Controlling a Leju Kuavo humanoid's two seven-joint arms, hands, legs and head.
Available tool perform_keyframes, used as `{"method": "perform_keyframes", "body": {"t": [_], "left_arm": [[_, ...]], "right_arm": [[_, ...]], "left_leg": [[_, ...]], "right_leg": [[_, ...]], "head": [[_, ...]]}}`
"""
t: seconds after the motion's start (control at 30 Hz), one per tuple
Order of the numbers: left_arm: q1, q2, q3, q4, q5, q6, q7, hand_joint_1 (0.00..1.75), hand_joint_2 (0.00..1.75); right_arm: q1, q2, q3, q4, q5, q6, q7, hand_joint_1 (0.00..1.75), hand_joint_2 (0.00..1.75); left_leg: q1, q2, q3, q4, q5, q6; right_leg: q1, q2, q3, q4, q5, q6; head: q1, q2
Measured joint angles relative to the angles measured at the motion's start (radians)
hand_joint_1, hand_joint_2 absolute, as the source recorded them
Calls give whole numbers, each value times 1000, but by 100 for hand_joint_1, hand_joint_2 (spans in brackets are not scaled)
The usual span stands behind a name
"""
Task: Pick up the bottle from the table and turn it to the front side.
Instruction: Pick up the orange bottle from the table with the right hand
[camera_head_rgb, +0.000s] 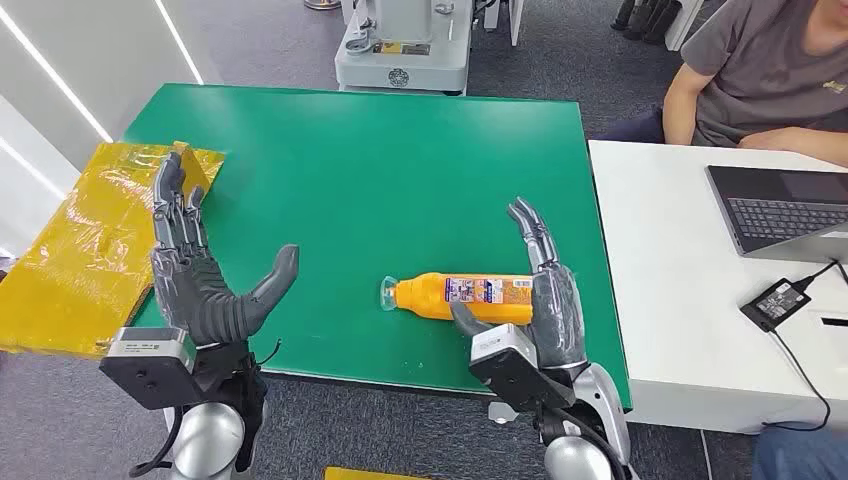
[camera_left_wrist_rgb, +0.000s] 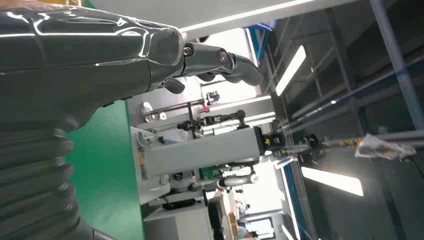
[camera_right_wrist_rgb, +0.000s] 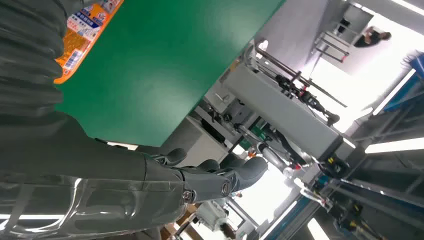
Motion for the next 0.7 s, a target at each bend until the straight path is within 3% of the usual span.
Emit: {"method": "perform_keyframes", "body": {"t": [0.27,0.7], "left_arm": [[-4,0,0,0,-1,-20,0,0,175],[-17,1,0,1,3,-28,-1,0,175]], "right_arm": [[-33,-59,-9,28,80,126,79,0,175],[-96,-126,-21,172,97,213,112,0,175]], "left_leg": [[0,0,0,0,0,0],[0,0,0,0,0,0]], "right_leg": [[0,0,0,0,0,0],[0,0,0,0,0,0]], "head": [[0,0],[0,0]]}}
